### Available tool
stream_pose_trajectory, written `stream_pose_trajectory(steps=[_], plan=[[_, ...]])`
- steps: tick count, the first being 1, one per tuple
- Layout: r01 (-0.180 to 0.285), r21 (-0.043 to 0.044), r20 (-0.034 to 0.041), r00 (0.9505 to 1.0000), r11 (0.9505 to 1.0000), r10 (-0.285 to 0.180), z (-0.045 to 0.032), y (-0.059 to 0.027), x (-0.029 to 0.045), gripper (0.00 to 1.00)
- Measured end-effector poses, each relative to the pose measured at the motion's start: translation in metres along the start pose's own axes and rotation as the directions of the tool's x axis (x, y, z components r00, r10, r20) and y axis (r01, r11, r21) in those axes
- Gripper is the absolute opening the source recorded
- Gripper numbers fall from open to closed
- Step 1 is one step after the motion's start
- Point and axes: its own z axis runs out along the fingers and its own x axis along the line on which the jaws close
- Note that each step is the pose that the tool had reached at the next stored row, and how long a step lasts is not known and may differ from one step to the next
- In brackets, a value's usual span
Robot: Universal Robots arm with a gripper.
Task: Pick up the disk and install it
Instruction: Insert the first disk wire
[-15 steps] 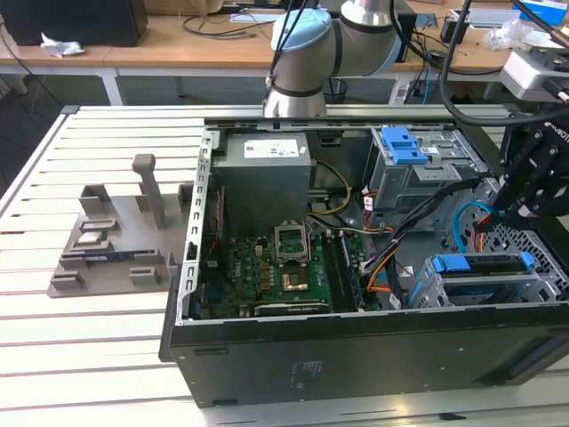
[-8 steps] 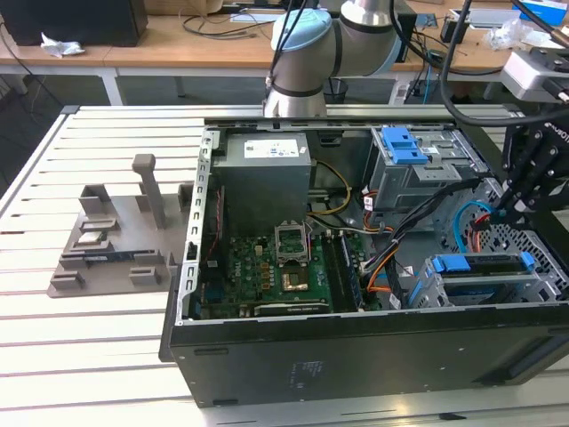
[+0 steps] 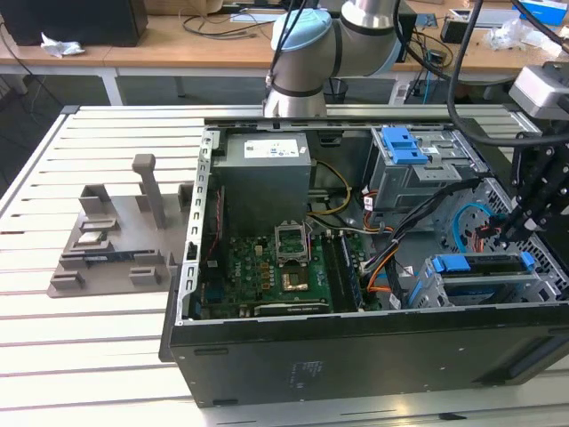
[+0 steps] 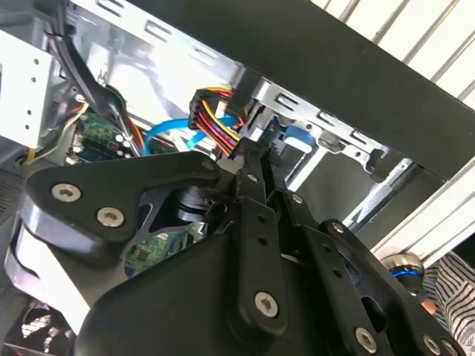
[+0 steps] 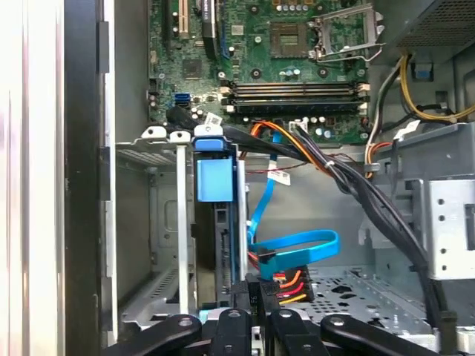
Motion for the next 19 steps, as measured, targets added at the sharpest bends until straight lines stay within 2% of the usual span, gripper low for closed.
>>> stream_pose_trajectory(steps=[6, 19], plan=[[0.000, 0.0000, -0.0008, 1.0000, 1.0000, 0.000, 0.0069, 0.0030, 0.0071, 0.17], [0.000, -0.0001, -0.0009, 1.0000, 1.0000, 0.000, 0.0149, 0.0056, 0.0102, 0.17]])
